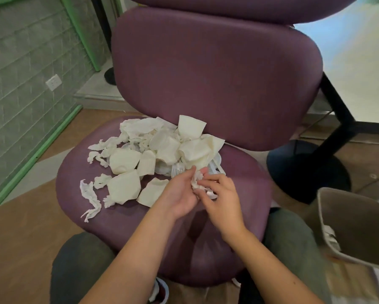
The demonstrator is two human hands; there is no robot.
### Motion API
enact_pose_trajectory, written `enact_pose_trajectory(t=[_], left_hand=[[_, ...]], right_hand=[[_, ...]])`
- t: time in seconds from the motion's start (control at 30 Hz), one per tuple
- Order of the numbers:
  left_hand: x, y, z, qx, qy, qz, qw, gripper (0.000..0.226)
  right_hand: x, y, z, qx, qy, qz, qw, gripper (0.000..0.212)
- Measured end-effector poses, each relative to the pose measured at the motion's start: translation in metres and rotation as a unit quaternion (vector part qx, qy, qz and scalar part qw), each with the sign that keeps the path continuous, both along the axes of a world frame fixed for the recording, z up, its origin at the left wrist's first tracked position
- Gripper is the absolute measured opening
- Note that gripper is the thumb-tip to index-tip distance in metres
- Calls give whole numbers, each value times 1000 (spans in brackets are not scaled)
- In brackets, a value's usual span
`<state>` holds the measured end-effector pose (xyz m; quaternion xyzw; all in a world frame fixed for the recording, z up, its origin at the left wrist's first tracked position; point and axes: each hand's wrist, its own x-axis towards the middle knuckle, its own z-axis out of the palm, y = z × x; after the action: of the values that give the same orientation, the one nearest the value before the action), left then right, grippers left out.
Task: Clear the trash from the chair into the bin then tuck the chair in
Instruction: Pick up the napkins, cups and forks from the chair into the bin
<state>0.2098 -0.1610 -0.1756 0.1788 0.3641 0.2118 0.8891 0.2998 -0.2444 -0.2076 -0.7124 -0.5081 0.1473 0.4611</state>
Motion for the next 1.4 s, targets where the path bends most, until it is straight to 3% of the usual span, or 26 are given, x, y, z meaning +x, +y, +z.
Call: enact_pose_trajectory(t=[0.1, 0.23, 0.37, 0.53, 0.73, 0.87, 1.0, 1.2, 1.27, 1.4], left_hand=[[28, -11, 2, 36, 8, -46, 998, 38], [73, -33, 5, 100, 23, -100, 990, 25], [123, -57, 4, 151, 36, -130, 979, 22], [187, -85, 0, 141, 52, -146, 978, 26], [253, -121, -11, 139, 92, -213, 963, 31], [280, -136, -23, 174, 146, -270, 936, 27], [304, -140, -36, 264, 197, -319, 889, 27], [320, -133, -69, 410, 291, -318, 804, 29], [317, -131, -73, 415, 298, -315, 800, 26], [304, -117, -70, 433, 285, -283, 807, 17]], right_hand=[[29, -15, 10, 2, -23, -24, 999, 17], [76, -42, 22, 24, 89, -137, 986, 18], [118, -70, 25, 51, 62, -188, 979, 19], [156, -104, 24, 68, 84, -242, 964, 21], [200, -147, 11, -9, 16, -287, 958, 34], [233, -170, 5, -58, -4, -324, 944, 16], [256, -181, -13, -107, 35, -361, 926, 15], [277, -179, -59, -338, 113, -279, 892, 50], [277, -174, -62, -345, 123, -268, 891, 49], [269, -151, -48, -263, 109, -259, 923, 37]])
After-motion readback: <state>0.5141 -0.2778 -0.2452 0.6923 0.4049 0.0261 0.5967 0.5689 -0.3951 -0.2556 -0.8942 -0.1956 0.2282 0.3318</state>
